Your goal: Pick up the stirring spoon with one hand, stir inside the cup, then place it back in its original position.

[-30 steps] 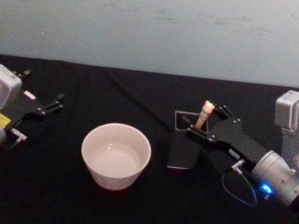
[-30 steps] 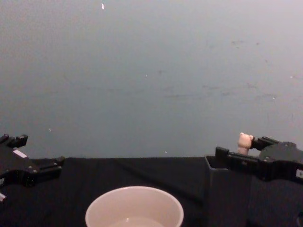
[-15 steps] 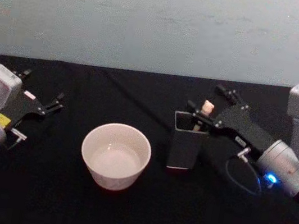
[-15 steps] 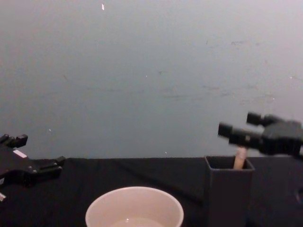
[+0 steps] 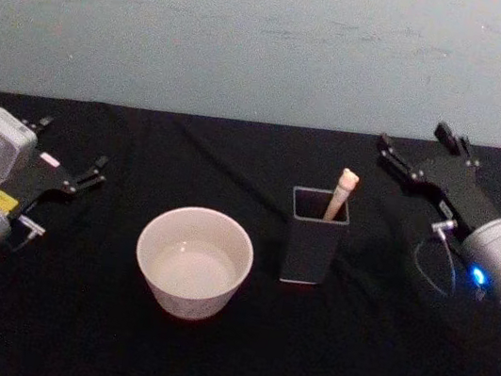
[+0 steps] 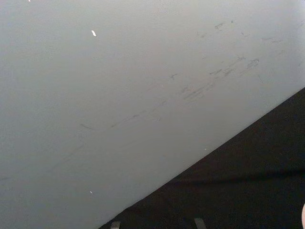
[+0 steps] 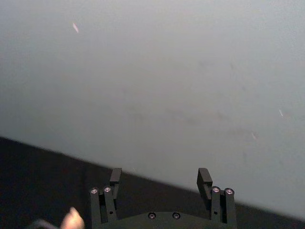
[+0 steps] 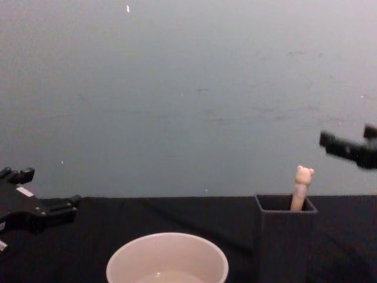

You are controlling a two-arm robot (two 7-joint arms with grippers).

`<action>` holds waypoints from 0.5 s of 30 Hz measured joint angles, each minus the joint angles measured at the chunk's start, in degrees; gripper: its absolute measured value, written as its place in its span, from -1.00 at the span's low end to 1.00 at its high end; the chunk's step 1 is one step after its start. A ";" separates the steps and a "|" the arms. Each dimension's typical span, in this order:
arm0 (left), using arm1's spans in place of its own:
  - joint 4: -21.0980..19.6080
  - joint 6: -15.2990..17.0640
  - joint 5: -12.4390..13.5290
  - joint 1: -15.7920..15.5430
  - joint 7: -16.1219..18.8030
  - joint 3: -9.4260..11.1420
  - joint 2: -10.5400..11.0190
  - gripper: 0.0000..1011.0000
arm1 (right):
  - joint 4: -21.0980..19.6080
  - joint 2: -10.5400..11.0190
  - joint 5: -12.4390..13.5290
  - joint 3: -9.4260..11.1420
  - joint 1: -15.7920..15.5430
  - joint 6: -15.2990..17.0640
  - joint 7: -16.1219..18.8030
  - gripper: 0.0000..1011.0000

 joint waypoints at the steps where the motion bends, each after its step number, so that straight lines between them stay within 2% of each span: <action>1: 0.00 0.00 0.00 0.00 0.00 0.00 0.00 0.98 | 0.54 -0.14 -0.40 -0.01 -0.05 0.31 -0.42 0.98; 6: 0.00 0.00 0.00 0.00 0.00 0.00 0.00 0.98 | 3.27 -0.85 -2.27 -0.61 -0.60 2.79 -1.35 0.98; 15: 0.00 0.00 0.00 0.00 0.00 0.00 0.00 0.98 | 5.30 -1.78 -4.12 -1.23 -1.20 4.68 -0.74 0.98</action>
